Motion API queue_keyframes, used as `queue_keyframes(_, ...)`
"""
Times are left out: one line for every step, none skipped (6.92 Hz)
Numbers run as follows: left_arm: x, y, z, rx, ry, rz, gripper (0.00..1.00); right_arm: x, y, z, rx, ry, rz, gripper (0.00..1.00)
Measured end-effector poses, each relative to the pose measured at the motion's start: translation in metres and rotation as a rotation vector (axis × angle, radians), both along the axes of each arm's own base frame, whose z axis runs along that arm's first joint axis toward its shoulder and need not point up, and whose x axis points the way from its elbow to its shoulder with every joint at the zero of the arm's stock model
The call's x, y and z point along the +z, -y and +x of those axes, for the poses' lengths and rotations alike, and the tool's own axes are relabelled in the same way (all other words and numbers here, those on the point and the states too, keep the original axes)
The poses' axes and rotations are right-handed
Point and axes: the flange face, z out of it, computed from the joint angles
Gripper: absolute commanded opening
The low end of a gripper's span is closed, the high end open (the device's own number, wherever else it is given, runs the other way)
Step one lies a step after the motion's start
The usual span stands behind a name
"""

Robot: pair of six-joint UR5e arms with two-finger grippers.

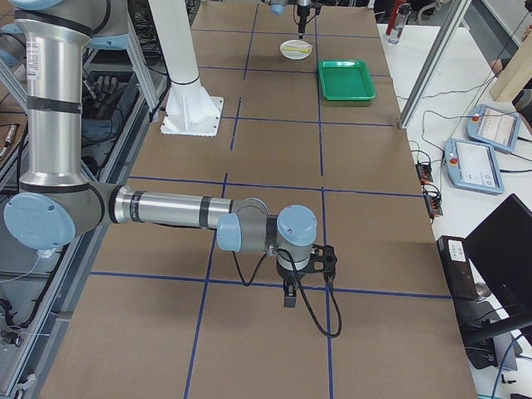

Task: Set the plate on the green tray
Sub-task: 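Lower the left gripper to the rim of the white plate and grip it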

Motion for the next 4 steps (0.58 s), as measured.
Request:
queue_keyframes(0.001,0.000,0.005,0.009,0.001,-0.001,0.68,0.000,0.000,0.000,0.000,0.000,0.000,1.00)
queue_keyframes(0.001,-0.001,0.011,0.020,0.001,-0.001,0.59,0.000,0.000,0.000,0.000,0.000,0.001,1.00)
queue_keyframes(0.002,-0.003,0.016,0.031,0.001,-0.002,0.54,0.000,0.000,0.000,0.000,0.000,0.001,1.00)
queue_keyframes(0.002,-0.003,0.019,0.037,0.000,-0.003,0.52,0.000,0.000,0.000,0.000,0.000,0.000,1.00)
